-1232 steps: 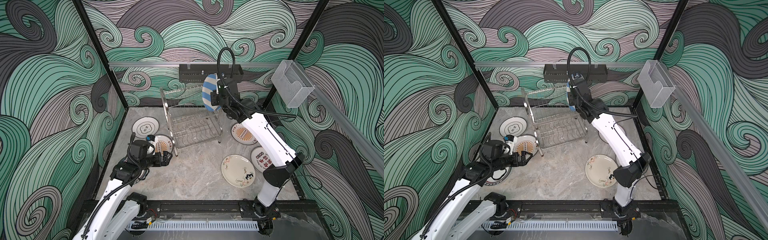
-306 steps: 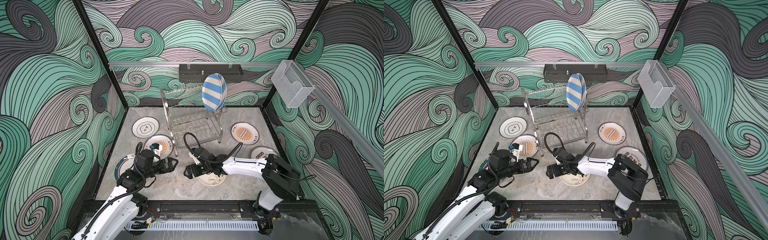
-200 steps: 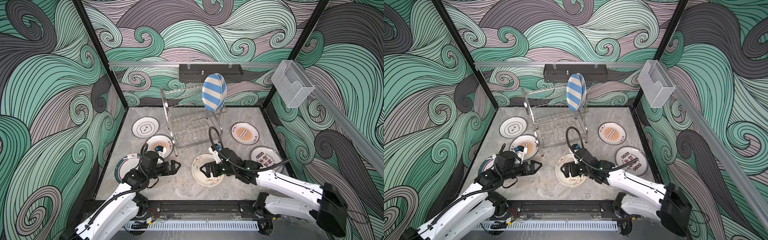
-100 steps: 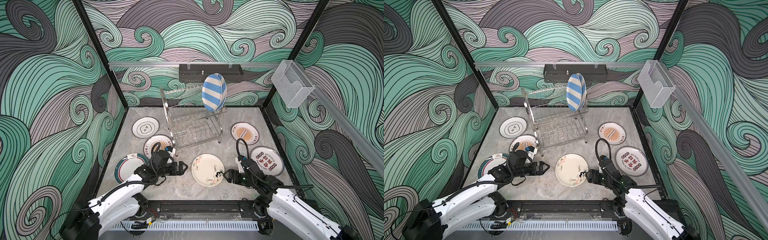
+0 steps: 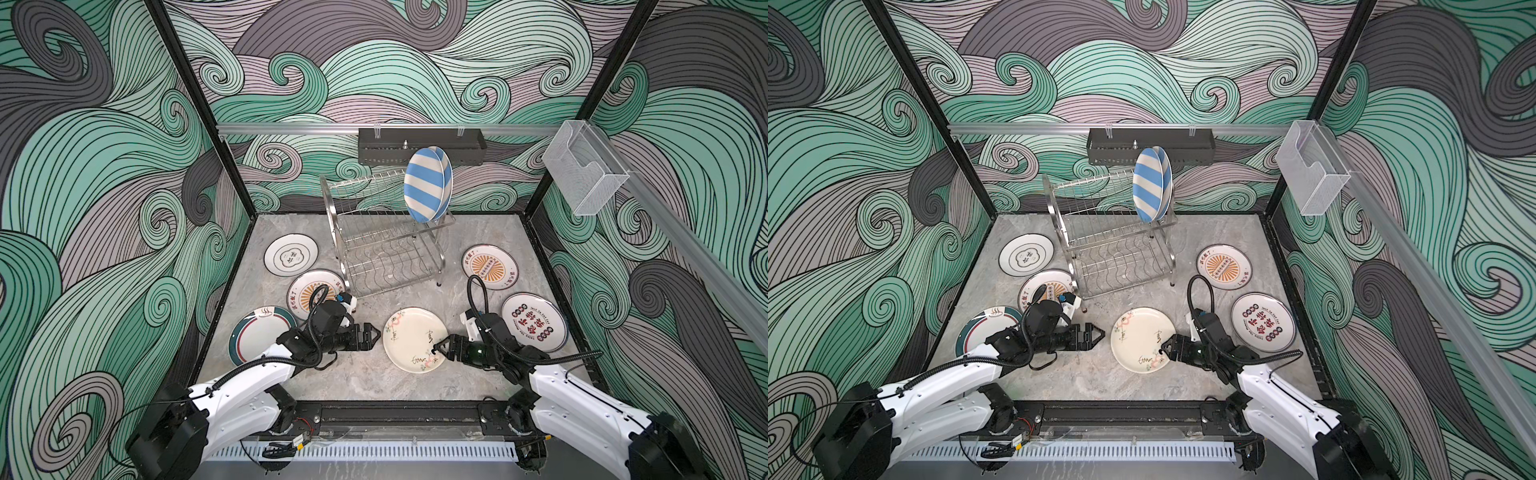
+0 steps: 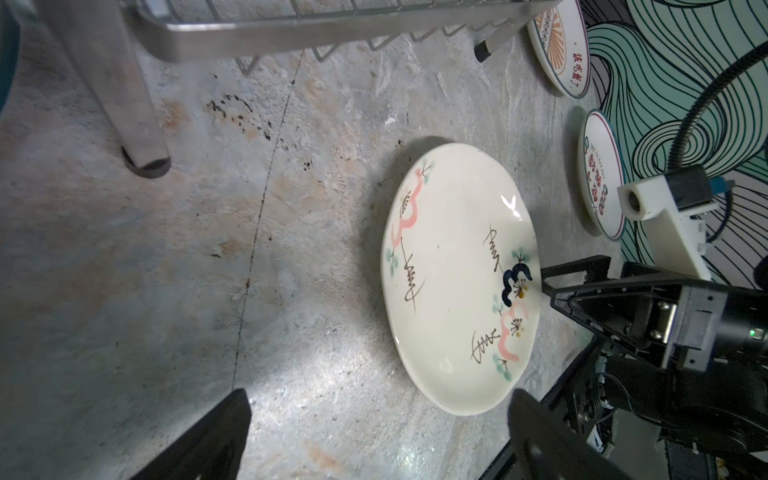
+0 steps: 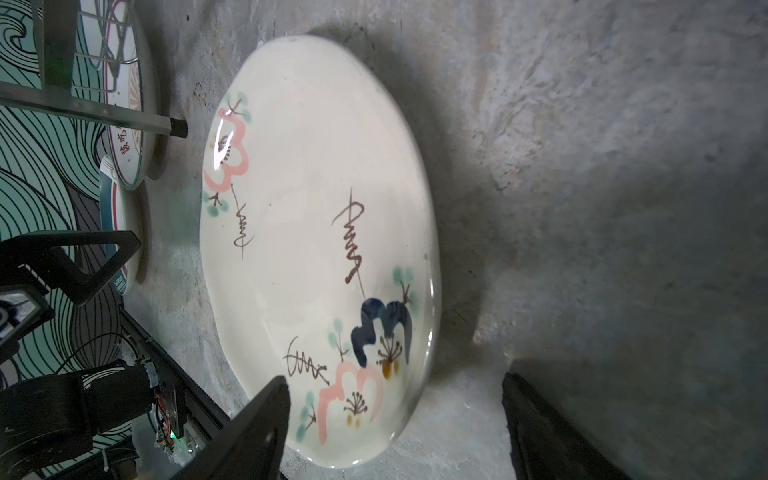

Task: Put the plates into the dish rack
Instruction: 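Push the flower plate toward the left gripper with the right gripper, then pinch the flower plate rim with the right gripper and lift it upright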

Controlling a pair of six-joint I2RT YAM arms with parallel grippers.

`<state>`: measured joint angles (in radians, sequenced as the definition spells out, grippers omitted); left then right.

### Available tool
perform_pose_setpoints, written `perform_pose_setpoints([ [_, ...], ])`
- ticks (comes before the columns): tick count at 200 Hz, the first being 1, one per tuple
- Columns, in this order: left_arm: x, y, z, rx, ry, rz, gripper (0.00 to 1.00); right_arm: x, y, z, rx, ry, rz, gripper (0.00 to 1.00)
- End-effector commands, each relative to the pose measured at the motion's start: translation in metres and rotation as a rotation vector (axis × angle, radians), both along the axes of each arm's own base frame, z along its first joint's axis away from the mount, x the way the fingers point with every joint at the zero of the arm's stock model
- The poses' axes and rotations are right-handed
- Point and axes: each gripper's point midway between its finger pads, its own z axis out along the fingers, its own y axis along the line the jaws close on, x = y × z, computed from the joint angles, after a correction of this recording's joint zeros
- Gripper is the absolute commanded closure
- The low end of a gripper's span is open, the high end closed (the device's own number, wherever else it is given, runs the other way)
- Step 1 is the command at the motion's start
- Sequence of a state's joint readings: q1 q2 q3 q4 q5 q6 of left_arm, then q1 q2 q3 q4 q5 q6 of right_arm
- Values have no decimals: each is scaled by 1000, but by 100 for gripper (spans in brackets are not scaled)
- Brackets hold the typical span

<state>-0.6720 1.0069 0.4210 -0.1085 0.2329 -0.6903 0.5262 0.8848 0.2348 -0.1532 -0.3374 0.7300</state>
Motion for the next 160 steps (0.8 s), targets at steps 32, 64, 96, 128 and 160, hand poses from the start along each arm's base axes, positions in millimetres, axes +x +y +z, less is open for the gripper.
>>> perform_pose_setpoints([
  [32, 3, -2, -1, 0, -11, 9, 2, 1, -3, -19, 39, 51, -49, 20],
  [64, 3, -1, -1, 5, -14, 10, 1, 1, -4, -31, 47, 109, -65, 23],
  [96, 3, -1, -2, 10, -11, 12, 1, 0, 2, -43, 60, 173, -47, 30],
  [128, 3, 0, -2, 15, -11, 14, 2, -3, 7, -57, 63, 238, -26, 50],
  [160, 3, 1, 1, 19, -14, 16, 1, -3, 6, -64, 51, 248, -25, 81],
])
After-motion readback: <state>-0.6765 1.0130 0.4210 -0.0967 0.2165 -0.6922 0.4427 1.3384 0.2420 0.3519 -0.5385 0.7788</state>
